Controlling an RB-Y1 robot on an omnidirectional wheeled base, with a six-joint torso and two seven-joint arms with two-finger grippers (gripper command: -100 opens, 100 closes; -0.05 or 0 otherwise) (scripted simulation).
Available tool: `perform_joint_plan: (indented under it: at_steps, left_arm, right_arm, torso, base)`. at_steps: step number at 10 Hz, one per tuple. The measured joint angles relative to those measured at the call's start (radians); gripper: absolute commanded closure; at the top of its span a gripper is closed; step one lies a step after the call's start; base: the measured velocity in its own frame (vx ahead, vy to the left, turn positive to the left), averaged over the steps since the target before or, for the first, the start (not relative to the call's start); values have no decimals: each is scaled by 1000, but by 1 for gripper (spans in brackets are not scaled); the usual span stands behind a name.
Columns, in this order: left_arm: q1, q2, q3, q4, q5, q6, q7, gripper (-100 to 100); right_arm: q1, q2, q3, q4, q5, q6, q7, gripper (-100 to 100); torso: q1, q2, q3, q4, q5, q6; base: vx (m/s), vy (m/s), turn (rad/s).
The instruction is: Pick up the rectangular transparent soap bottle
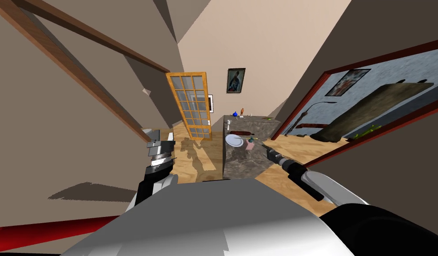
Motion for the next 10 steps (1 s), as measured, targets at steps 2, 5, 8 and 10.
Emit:
perform_joint_plan:
  at_steps: [2,5,8,10]
  left_arm:
    - [0,0,0,0,0,0,0,0]
    - [0,0,0,0,0,0,0,0]
    - [0,0,0,0,0,0,0,0]
    - [0,0,0,0,0,0,0,0]
  right_arm:
    - [9,-17,-3,42,-4,-13,-4,-100]
    - [92,-113,-25,94,-4,-17,-81,-100]
    - [178,-186,-65,168,-29,-56,-125,-100]
    - [225,-227,-99,208,-51,-90,-148,-100]
  torso:
    - [-2,-1,-1,0,-1,0]
    - [1,-2,-1,0,0,0]
    - [3,-2,-1,0,1,0]
    - [0,-3,-2,-1,0,-1]
  base:
    - [-8,72,-36]
    - [6,105,-58]
    - [13,125,-68]
    - [33,69,-32]
